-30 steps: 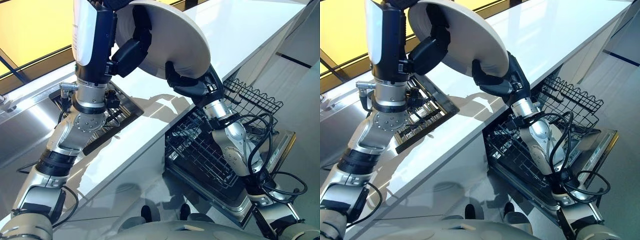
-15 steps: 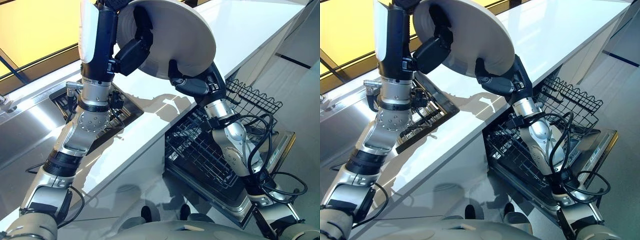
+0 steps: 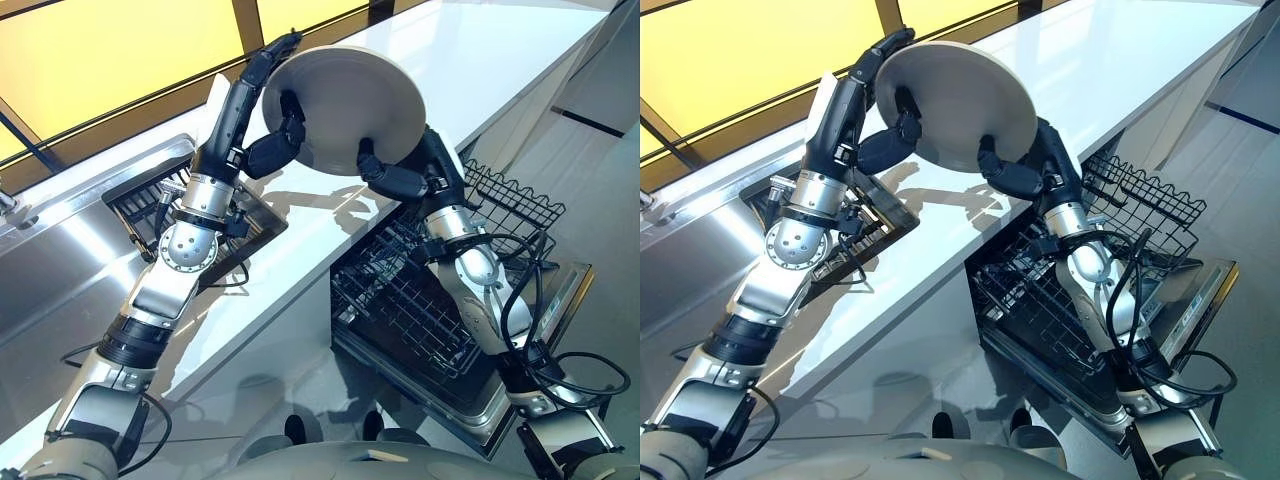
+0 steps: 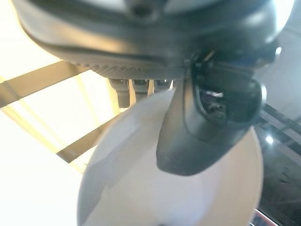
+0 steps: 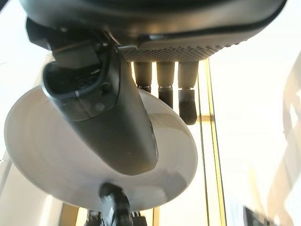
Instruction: Pick up plates and place into dishwasher.
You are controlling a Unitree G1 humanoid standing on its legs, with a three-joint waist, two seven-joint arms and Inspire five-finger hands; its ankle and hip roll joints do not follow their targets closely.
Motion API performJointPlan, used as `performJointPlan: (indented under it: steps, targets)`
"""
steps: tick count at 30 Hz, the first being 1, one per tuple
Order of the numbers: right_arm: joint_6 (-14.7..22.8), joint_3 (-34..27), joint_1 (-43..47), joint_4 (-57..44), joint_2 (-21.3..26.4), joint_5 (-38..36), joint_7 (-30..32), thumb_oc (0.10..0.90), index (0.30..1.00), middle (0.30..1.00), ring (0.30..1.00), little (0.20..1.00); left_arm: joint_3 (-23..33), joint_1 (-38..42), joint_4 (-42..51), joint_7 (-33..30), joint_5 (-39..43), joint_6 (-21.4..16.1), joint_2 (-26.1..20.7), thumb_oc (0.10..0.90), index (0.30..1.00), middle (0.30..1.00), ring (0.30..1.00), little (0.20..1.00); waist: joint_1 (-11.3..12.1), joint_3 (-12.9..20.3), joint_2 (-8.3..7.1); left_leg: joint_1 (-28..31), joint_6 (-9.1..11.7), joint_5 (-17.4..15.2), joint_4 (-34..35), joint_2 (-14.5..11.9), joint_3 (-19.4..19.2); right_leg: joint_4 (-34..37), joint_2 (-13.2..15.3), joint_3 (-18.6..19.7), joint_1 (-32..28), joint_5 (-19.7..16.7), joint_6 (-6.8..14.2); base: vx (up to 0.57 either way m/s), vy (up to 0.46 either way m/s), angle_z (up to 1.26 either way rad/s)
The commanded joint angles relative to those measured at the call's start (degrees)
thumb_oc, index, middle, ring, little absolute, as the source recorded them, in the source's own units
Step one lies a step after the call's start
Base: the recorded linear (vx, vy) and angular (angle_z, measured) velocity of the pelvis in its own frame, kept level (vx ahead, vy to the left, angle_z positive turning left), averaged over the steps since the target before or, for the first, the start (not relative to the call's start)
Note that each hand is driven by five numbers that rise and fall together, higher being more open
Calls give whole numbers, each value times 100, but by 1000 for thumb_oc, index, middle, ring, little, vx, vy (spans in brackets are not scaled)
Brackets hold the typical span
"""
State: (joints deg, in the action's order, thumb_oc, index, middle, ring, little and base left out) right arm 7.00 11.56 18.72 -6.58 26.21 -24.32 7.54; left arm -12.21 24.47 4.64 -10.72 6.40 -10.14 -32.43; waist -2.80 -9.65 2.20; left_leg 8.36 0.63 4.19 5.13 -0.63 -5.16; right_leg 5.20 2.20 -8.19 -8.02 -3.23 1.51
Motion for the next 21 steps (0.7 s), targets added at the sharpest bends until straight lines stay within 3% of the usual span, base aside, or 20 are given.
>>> performJointPlan:
  steps: [1,7,13,18,21]
  targets:
    - [1449,-1076,515,-743,-82,202,450,100,300,300,300,200,791,-69,-446,-219,340,-159,-354,800,900,900,900,900,32,529,-118,137,-259,-752,-13,409,-83,-365,-272,-107,-10,583,169,0,0,0]
    - [1669,-1600,124,-543,147,497,1131,100,300,300,300,200,1268,-439,-280,-289,232,-315,-505,800,900,900,900,900,16,521,-105,145,-261,-770,-13,411,-74,-345,-269,-98,-25,588,172,0,0,0]
    - [1751,-1999,-184,-266,221,88,1377,100,300,300,300,200,1576,-725,-271,-338,330,-288,-605,800,900,900,900,900,1,512,-101,151,-265,-774,-13,420,-59,-319,-272,-88,-44,579,176,0,0,0]
    - [1645,-2204,-329,21,393,923,2019,100,300,300,300,200,1708,-836,-420,-474,386,-324,-666,800,900,900,900,900,-7,515,-115,149,-263,-773,-13,424,-52,-291,-281,-72,-48,562,180,0,0,0]
    - [1347,-2368,-514,250,630,1743,2453,100,300,300,300,200,1826,-974,-484,-568,384,-297,-694,800,900,900,900,900,-27,515,-126,143,-255,-777,-13,415,-67,-282,-284,-56,-39,560,190,0,0,0]
